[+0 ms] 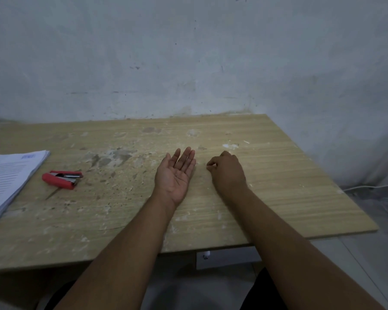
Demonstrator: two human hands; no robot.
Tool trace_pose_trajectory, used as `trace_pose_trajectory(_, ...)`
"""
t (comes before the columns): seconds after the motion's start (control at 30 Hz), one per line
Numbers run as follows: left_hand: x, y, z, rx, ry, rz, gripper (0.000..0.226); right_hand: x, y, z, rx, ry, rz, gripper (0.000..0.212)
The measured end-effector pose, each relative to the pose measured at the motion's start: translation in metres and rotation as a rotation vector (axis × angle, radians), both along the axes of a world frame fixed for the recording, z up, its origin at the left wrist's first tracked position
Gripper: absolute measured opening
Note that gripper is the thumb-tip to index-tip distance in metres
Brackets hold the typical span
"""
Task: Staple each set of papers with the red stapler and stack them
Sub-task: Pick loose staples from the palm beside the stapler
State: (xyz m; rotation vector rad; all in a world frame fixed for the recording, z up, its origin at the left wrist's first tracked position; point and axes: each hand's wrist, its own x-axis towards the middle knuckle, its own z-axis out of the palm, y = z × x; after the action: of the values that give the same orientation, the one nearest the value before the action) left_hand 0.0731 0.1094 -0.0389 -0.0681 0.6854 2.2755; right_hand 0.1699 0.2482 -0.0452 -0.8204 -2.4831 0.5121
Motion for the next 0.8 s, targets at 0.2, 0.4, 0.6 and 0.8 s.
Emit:
trace_pose_trajectory(0.2, 0.002, -0.001, 0.000, -0.003, -0.001, -0.003, 0.036, 0.005, 0.006, 0.017, -0.215, 0.062, -0.012, 0.008)
trace_pose_trajectory(0.4, 0.005, -0.002, 0.001, -0.012, 0.006, 0.008, 0.035, -0.015, 0.010, 0.026, -0.160, -0.152, -0.043, 0.007)
trace_pose_trajectory(0.6, 0.004, -0.002, 0.000, -0.027, 0.019, 0.004, 0.035, -0.026, 0.004, 0.025, -0.024, -0.199, -0.065, 0.014)
trace_pose_trajectory(0.8, 0.005, -0.002, 0.000, -0.035, 0.028, -0.002, 0.032, -0.034, 0.028, 0.031, -0.170, -0.168, -0.125, 0.044)
